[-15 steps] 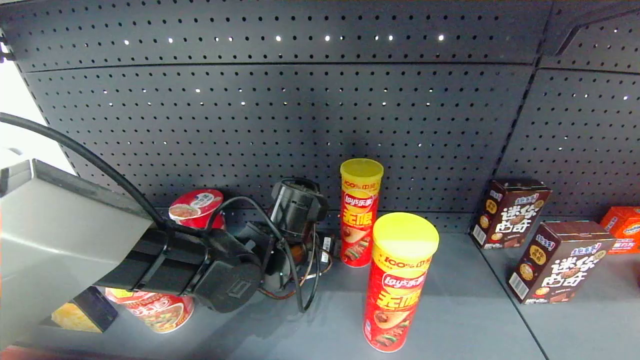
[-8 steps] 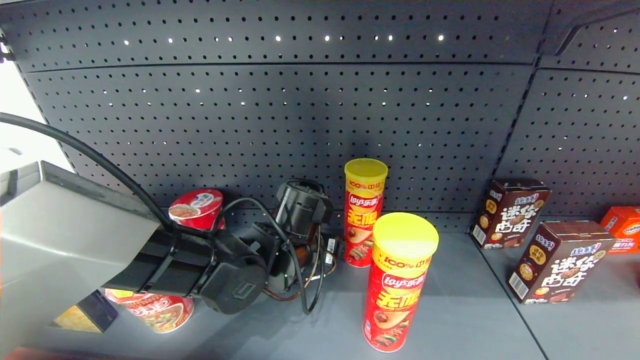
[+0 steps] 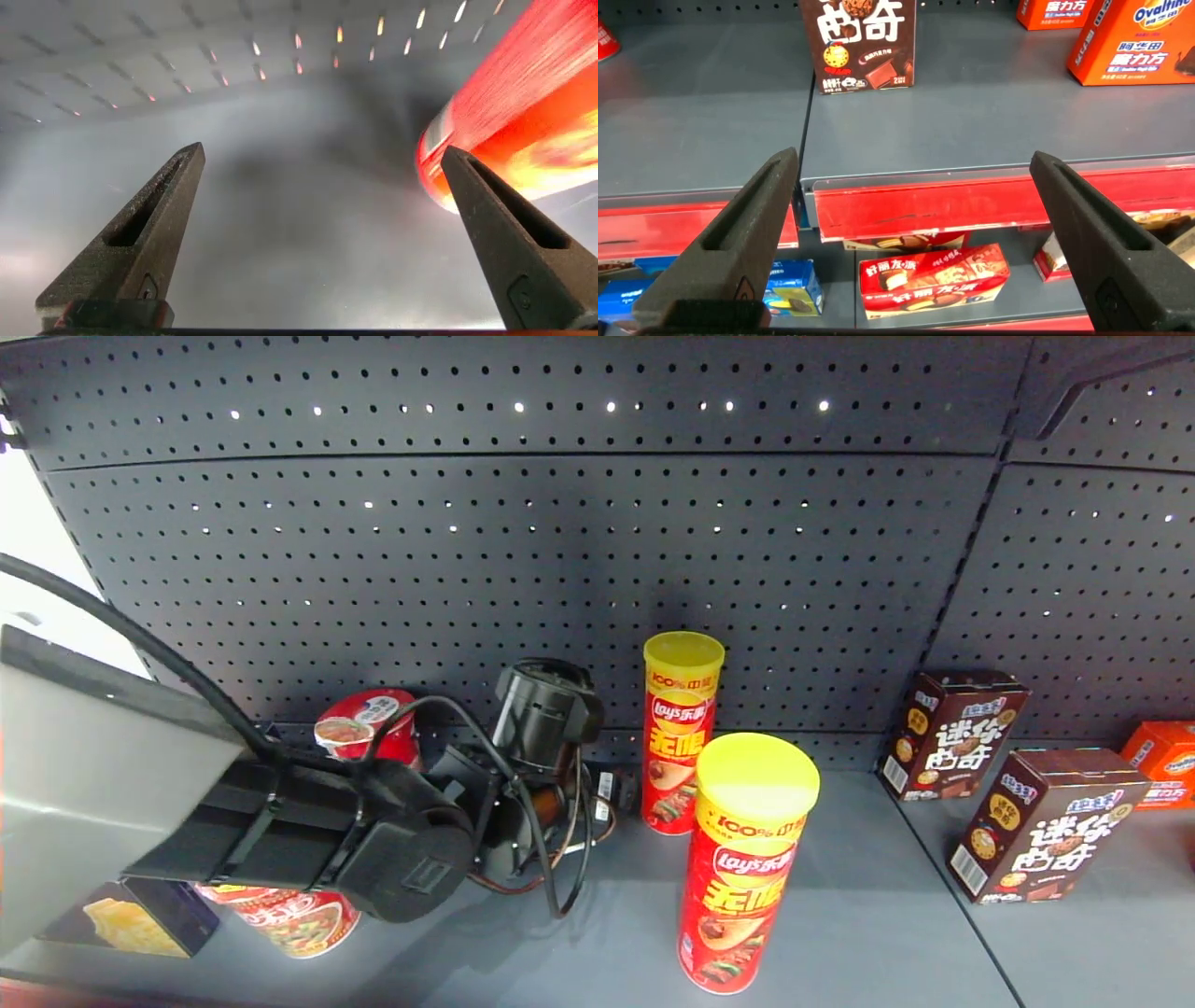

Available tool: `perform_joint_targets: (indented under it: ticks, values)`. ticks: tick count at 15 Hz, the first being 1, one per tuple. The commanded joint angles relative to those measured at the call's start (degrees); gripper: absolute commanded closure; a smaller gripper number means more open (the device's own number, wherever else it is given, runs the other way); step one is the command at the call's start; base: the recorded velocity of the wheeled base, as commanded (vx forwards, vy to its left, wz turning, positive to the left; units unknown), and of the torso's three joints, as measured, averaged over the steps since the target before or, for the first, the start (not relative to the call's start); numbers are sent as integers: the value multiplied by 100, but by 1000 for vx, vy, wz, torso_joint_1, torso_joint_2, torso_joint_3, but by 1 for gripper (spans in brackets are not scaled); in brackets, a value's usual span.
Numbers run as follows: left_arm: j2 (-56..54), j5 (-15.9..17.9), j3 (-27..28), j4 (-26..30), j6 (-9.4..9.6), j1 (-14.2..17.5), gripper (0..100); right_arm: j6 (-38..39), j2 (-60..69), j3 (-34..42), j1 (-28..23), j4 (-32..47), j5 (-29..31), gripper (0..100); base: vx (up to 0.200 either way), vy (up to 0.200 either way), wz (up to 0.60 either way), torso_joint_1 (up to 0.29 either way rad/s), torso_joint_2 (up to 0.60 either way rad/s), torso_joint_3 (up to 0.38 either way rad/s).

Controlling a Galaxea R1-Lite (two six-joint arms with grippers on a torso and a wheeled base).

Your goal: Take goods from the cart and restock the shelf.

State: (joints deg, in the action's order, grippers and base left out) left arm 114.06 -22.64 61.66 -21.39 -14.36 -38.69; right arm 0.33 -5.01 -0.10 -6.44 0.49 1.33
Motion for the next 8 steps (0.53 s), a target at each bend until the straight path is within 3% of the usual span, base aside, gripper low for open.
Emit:
perform_joint_targets:
  ticks: [1,6,8]
  values:
    - [-859,-13,-5,153,21,20,0,2,0,1,2,4,-1,0,0,0,0,0,0,0]
    - [-2810,-92,-312,1234,12,116,0,2,0,1,2,4,-1,0,0,0,0,0,0,0]
    - [-4462,75,-400,2192,232,231,0,-7,-9,1,2,4,-1,0,0,0,0,0,0,0]
